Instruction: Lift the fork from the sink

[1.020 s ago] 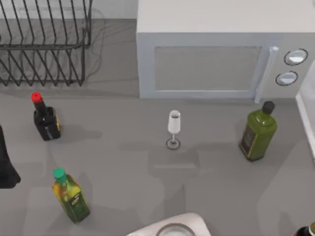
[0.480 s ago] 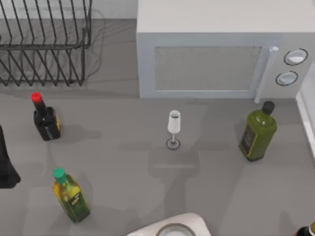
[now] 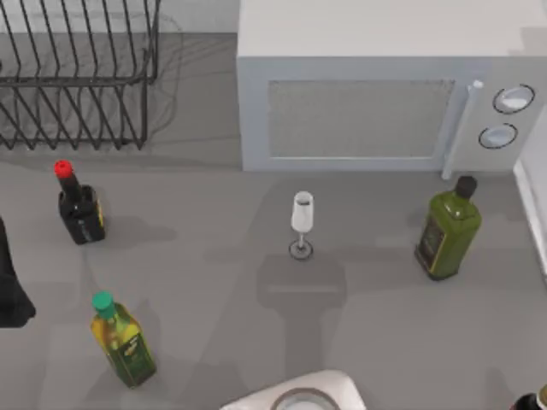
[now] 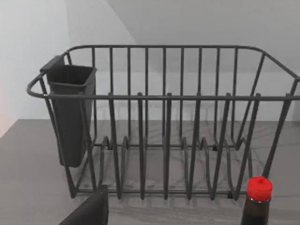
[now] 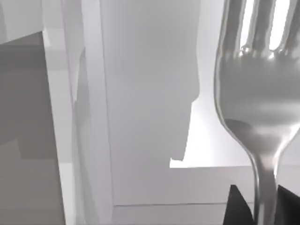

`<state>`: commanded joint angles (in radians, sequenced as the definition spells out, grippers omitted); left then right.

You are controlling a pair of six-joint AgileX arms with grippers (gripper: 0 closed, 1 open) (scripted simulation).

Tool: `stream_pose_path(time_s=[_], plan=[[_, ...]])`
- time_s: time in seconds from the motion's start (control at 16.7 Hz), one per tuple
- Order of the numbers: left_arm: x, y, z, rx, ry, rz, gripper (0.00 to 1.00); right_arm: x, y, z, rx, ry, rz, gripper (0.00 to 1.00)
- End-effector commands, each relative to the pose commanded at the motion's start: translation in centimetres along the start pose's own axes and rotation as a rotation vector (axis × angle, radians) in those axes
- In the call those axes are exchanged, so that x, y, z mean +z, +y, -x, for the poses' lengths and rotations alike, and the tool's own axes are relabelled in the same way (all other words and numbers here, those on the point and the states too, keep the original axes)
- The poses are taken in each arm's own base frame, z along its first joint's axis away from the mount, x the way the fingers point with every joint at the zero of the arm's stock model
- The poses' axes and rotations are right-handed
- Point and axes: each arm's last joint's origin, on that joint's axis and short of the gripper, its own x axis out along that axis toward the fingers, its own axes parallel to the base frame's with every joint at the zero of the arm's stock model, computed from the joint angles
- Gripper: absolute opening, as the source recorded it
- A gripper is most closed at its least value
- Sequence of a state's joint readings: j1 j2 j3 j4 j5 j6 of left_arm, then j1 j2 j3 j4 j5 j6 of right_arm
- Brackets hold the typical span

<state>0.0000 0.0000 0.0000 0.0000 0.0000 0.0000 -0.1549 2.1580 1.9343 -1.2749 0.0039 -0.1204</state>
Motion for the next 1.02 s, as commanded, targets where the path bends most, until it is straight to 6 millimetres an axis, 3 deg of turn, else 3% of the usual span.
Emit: stream_pose_path(time_s=[0.24,0.42,0.54,0.72,0.9,1.02], plan=[[0.0,0.0,0.0,0.0,0.0,0.0,1.0,-4.5,8.3,7.5,0.0,-0.071,-0.026,0.0],[0.0,0.0,0.0,0.0,0.0,0.0,1.0,-9.6,14.1,10.8,0.031,-0.104,-0.034,0.0],[0.0,0.0,0.0,0.0,0.0,0.0,1.0,-12.9,17.6,10.8,0.05,-0.079,-0.022,0.0],[0.0,0.0,0.0,0.0,0.0,0.0,1.0,-17.0,21.8,8.7,0.044,0.002,0.003,0.0],[0.0,0.0,0.0,0.0,0.0,0.0,1.0,-19.6,23.9,6.6,0.017,0.062,0.014,0.0],[0.0,0.0,0.0,0.0,0.0,0.0,1.0,-20.0,24.2,6.2,0.01,0.071,0.015,0.0]])
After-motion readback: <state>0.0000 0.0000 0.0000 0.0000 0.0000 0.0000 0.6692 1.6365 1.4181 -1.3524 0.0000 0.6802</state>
